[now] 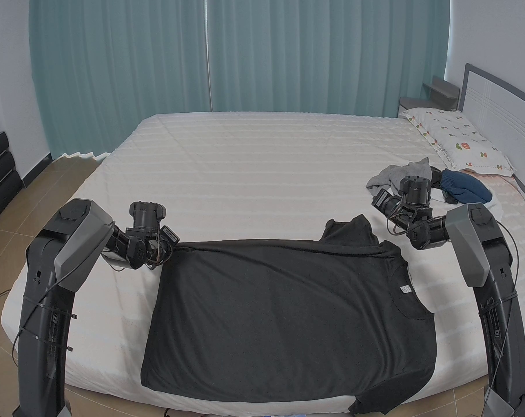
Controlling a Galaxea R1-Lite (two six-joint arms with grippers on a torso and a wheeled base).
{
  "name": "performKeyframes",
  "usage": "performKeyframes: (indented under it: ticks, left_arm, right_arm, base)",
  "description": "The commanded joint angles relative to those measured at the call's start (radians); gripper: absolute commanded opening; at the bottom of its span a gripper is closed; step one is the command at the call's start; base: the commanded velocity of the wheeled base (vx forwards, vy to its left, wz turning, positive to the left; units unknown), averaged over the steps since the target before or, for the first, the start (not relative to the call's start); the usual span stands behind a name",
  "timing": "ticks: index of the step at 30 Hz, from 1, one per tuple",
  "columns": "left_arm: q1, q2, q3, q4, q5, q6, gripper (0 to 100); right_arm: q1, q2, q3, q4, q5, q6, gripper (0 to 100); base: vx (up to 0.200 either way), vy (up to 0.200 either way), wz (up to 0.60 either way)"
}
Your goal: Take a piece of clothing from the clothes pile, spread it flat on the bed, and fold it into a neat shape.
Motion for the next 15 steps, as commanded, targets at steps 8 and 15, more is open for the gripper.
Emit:
performKeyframes:
  ticks: [8,15]
  left_arm:
    - [-0.002,0.002,0.001,0.005,0.001,0.0,0]
    - [-0.002,0.003,0.001,0.007,0.001,0.0,0]
  right_arm:
    - [0.005,0.022,0.005,0.082,0.003,-0.002,100]
    - [0.018,0.038,0.017,0.161,0.0,-0.002,100]
  base:
    - [0.0,0.0,0.0]
    - [0.0,0.0,0.0]
